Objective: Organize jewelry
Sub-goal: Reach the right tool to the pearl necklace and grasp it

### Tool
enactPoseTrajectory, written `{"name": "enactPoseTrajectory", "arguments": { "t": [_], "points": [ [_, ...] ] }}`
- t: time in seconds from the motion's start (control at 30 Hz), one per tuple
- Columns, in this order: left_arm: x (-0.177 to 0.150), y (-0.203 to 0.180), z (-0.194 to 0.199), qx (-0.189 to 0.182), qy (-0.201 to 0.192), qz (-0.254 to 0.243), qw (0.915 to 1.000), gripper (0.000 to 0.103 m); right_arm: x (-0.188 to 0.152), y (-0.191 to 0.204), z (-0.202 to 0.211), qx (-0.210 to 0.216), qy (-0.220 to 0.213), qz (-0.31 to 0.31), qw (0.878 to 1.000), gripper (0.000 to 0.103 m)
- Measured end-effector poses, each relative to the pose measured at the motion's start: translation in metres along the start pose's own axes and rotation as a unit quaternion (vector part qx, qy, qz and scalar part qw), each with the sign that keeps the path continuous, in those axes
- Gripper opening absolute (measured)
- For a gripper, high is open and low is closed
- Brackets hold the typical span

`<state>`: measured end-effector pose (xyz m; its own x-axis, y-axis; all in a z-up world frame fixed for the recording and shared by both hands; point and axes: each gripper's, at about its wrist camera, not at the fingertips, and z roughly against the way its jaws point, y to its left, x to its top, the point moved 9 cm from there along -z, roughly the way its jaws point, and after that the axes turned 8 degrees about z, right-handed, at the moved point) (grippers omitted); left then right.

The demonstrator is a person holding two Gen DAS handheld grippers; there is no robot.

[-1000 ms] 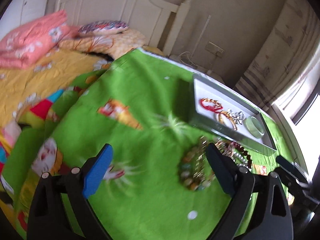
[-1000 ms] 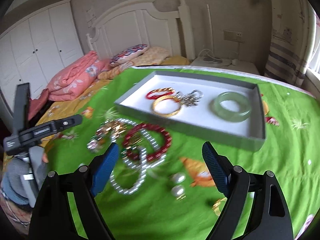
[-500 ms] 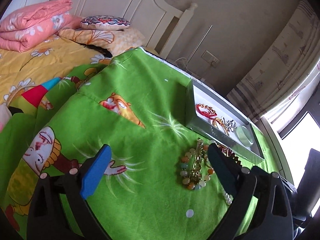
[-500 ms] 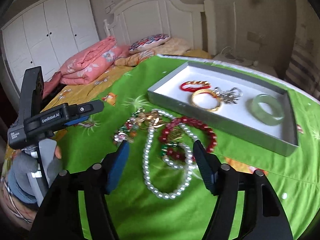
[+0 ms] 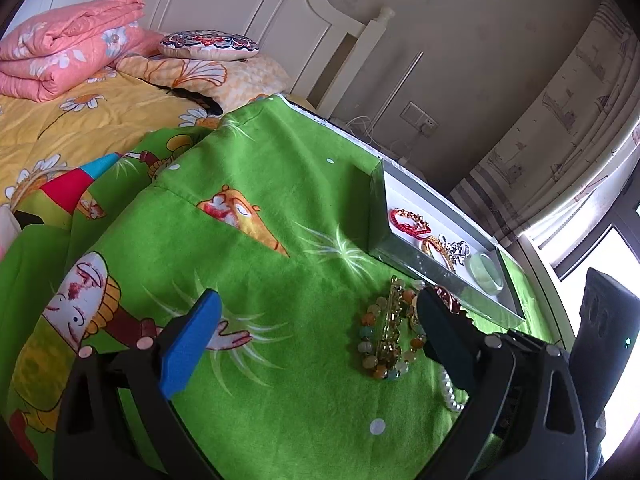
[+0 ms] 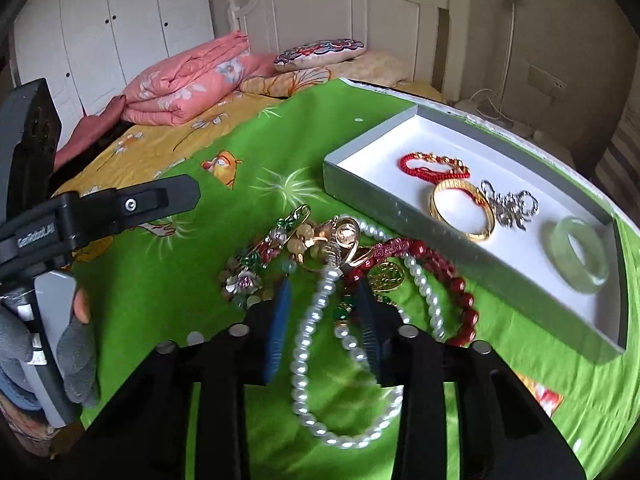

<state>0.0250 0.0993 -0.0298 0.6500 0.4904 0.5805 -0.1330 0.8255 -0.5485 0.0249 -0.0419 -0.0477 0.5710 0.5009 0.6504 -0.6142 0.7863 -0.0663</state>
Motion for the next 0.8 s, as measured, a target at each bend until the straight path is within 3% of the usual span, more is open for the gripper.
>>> {"name": "enactPoseTrajectory", "arguments": {
  "t": [0.27,0.4,0.5,0.67,0.73,0.8],
  "points": [
    [0.000,0.001,0.000,0.001,0.001,0.000,1.0000,0.098,0.001,0.012,0.005,-0.029,0.002,0.041,0.999,0.027],
    [0.000,0.001,-0.001,0.001,0.000,0.001,1.0000,0.098,0.001,0.028,0.002,-0.022,0.013,0.071,0.997,0.026],
    [0.000,0.001,-0.001,0.001,-0.001,0.001,1.0000,0.098,-0.008,0.032,-0.007,0.000,0.036,0.061,0.997,0.025],
    [0.000,0.001,0.000,-0.001,-0.001,0.002,1.0000,0.098,-0.013,0.021,-0.005,0.052,0.027,0.010,0.998,0.021],
    [0.000,0.000,0.000,0.000,-0.001,0.001,1.0000,0.098,-0.014,0.021,-0.003,0.075,0.020,0.002,0.997,0.010],
    [0.000,0.000,0.000,0.000,-0.002,0.000,1.0000,0.098,-0.010,0.021,0.007,0.109,-0.013,-0.016,0.994,0.010]
  ]
}}
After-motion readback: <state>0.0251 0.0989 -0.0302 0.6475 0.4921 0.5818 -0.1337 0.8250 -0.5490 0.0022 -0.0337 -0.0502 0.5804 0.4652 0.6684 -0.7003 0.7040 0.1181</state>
